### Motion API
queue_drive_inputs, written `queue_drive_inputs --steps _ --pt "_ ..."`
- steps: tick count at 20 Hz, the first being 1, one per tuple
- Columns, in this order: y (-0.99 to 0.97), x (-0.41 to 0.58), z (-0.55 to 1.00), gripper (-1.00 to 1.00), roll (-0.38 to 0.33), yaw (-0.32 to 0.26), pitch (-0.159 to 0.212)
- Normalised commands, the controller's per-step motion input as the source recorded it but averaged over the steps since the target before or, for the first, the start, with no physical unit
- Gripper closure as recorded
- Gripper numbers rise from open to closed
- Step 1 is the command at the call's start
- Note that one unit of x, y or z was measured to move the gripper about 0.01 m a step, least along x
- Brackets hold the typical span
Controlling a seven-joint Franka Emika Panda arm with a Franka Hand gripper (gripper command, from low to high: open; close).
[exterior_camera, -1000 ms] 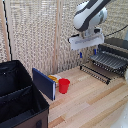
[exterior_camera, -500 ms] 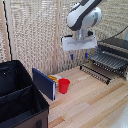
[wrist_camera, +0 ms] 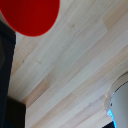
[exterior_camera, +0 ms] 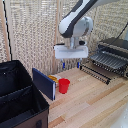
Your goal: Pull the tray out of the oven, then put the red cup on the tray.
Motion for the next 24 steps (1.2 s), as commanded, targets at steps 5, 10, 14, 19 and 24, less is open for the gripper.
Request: queue_drive_inputs --steps 5,10,14,19,24 --pt "0.24 -0.123 -0.52 -1.0 -0.005 -0.079 0.007" --pt "0.0 0.0 -0.33 -1.0 -0.072 -0.005 0.0" --pt "-0.08 -0.019 -0.25 -1.0 -0.095 0.055 0.004" --pt "-0.2 0.0 -0.3 -1.0 -0.146 0.109 0.0" --pt "-0.15 0.0 -0.15 1.0 -0.074 0.093 0.0"
